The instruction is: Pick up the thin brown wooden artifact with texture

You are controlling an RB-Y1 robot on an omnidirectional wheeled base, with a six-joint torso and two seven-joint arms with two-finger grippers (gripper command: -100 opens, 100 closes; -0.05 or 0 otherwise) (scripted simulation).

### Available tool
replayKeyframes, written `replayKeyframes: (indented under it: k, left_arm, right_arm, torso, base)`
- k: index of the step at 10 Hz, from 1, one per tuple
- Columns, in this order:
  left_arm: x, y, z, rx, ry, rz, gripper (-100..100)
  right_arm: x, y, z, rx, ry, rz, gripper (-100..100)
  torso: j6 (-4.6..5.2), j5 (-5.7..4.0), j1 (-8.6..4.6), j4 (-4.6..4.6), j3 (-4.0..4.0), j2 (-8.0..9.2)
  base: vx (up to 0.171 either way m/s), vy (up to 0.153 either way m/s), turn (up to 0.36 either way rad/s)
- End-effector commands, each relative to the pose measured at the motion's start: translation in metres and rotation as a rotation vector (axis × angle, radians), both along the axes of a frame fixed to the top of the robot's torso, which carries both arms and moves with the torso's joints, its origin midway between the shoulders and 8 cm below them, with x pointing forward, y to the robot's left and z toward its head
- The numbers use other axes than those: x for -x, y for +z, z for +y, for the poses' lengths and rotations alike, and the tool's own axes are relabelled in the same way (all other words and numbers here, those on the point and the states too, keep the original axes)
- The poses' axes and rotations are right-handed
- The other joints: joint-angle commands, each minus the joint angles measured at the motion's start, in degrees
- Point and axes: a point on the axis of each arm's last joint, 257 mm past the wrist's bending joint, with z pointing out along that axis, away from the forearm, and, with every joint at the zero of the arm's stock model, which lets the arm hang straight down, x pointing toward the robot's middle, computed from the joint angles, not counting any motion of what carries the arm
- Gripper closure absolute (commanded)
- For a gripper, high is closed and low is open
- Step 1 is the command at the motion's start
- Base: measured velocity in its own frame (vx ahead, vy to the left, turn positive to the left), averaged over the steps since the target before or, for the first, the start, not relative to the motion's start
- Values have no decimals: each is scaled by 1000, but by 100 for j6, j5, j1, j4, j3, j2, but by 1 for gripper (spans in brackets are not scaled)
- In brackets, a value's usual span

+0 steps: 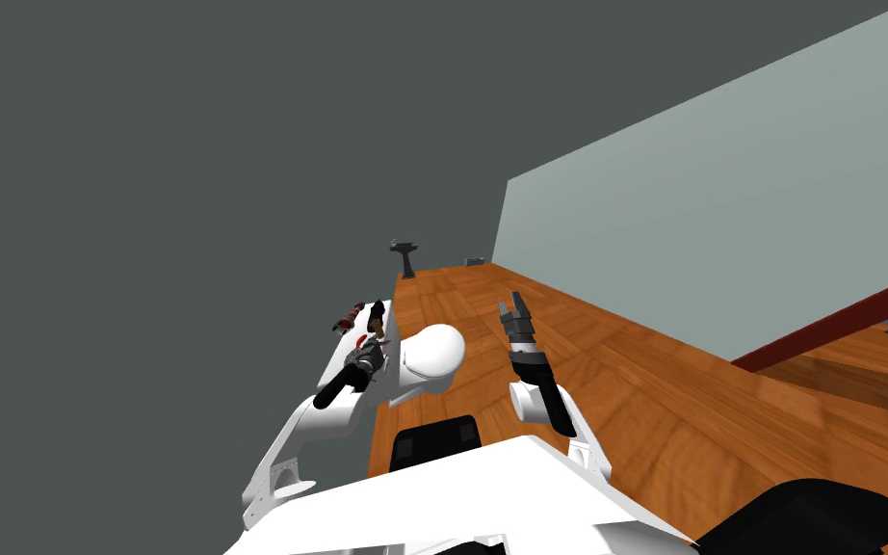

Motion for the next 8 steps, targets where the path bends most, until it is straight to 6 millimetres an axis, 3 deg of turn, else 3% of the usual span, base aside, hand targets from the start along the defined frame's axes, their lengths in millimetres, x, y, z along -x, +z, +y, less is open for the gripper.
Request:
replayKeyframes:
  k: [1, 8]
  left_arm:
    - [0, -4, -4, 2, -4, 22, -100]
    - [9, -33, -31, -3, -47, 178, -100]
  right_arm:
    - [0, 0, 0, 0, 0, 0, 0]
    - [0, 0, 0, 0, 0, 0, 0]
  torso:
    - [0, 0, 0, 0, 0, 0]
    - [-2, 0, -1, -1, -2, -2]
  base:
    - [36, 41, -19]
    - [52, 49, -30]
